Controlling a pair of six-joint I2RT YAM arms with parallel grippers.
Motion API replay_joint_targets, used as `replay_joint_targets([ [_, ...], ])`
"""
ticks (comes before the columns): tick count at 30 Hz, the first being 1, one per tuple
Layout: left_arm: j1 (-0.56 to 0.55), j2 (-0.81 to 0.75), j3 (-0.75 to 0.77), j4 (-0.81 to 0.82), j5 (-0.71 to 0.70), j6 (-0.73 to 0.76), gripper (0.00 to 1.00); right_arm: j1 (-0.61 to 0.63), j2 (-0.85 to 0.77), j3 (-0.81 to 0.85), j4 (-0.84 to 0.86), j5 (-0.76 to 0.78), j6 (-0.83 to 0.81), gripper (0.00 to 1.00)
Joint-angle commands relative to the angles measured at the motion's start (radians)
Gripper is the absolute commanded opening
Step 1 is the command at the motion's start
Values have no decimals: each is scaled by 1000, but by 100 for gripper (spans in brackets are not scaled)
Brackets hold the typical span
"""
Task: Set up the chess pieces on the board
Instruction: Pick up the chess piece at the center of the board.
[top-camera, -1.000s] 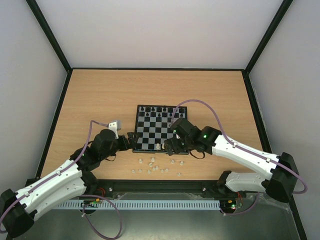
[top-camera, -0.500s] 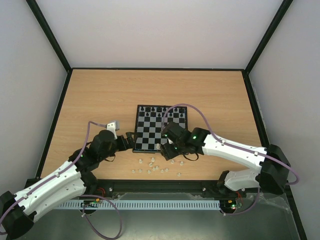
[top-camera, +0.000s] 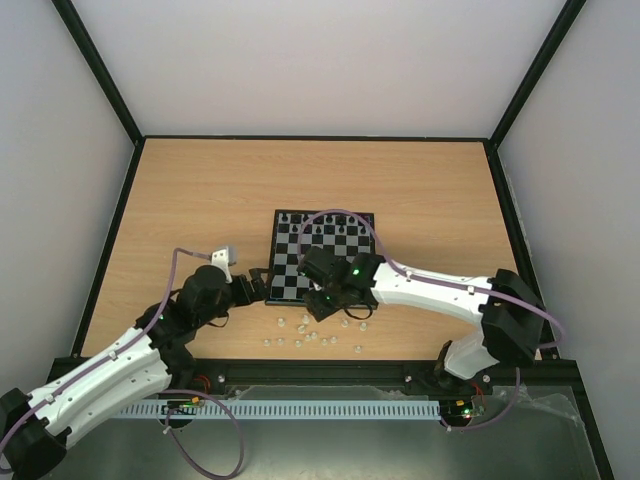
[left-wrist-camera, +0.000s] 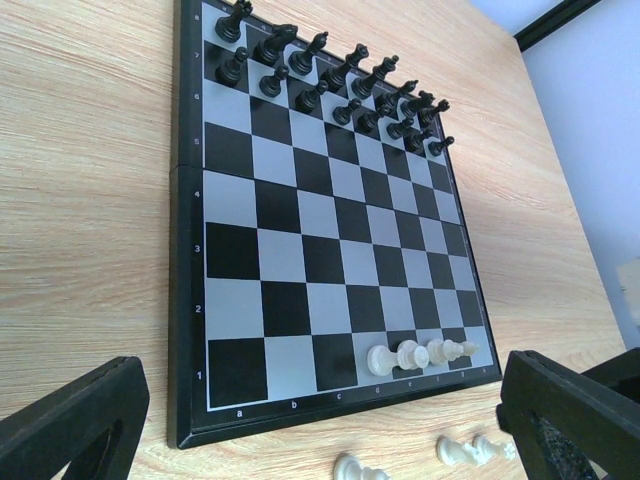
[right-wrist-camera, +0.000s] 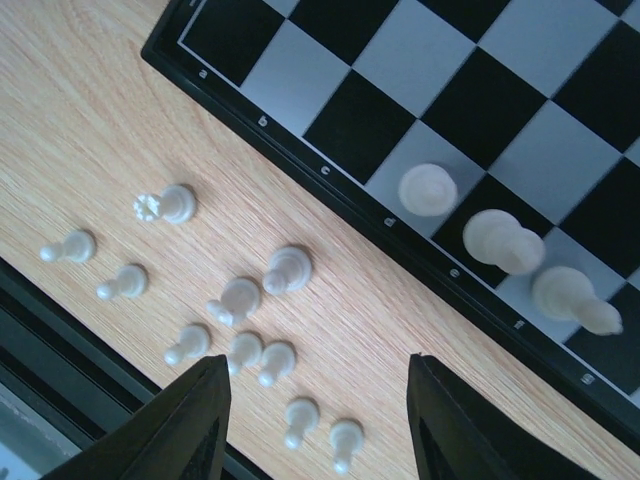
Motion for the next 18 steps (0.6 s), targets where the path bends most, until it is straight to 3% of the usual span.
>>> replay_joint_targets([
  [1,5,-33,-26,4,-8,-10,99,26,59,52,-29,-7,-2,46],
  [11,5,-64,-53,2,-5,-18,100,50,181,106,-37,10,2,44],
  [18,5,-85,-57,-10,-8,-16,99,50,245,138,-58,35,9,38],
])
